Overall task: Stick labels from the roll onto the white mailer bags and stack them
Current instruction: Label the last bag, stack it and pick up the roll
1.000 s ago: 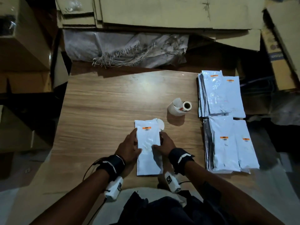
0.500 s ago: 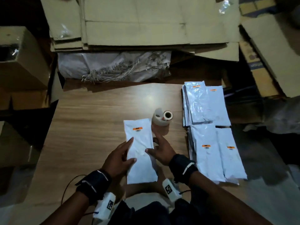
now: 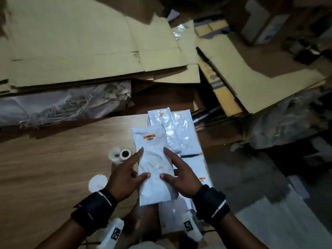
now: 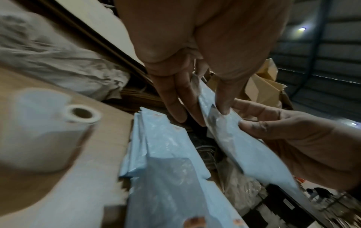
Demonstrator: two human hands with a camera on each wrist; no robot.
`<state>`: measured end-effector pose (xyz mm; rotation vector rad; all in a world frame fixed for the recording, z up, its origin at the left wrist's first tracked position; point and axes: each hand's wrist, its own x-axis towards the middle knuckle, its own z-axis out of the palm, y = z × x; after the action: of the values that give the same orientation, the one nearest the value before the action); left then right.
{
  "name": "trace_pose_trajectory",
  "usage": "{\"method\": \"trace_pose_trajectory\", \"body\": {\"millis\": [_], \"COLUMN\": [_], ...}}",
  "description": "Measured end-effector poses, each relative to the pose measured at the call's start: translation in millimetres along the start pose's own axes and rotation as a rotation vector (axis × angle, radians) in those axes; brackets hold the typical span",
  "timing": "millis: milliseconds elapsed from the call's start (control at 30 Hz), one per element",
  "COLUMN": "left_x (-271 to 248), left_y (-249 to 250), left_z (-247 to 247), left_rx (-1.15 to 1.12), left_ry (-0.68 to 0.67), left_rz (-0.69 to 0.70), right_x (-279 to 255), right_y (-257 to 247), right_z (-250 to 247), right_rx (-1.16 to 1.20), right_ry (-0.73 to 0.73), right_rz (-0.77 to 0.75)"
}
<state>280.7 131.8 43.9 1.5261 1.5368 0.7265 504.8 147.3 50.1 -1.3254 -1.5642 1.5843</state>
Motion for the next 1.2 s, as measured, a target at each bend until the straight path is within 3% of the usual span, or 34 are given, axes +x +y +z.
{"method": "trace_pose_trajectory", "body": {"millis": [200,433,667,900,1067,1200], "left_x": [75,144,208,226,230,236], "left_y": [51,82,73,55,51,41], "left_z": [64,122,141,150,144,150], "left_rx": [0.113,0.392,0.751,0.945,1.080,1.134], "left_ry": [-0.104,-0.209,-0.305,-0.354,-0.335,-0.423], "left_rz": [0.097,-0.024,-0.124,-0.147,-0.020,0.015], "right_x": [32,102,166,188,183,186], "right_y": [13,23,33,63,75,79], "right_z": [-100,-165,-176,-176,-180,-174], "right_rx": [-0.068,-0.254,-0.573,-0.893,-1.179,-1.269], "right_ry": [0.185,0.148,0.016,-0.069,0.009,-0.196], "right_rz": [-0.081,-0.016,0.126,0.302,0.063,0.055]}}
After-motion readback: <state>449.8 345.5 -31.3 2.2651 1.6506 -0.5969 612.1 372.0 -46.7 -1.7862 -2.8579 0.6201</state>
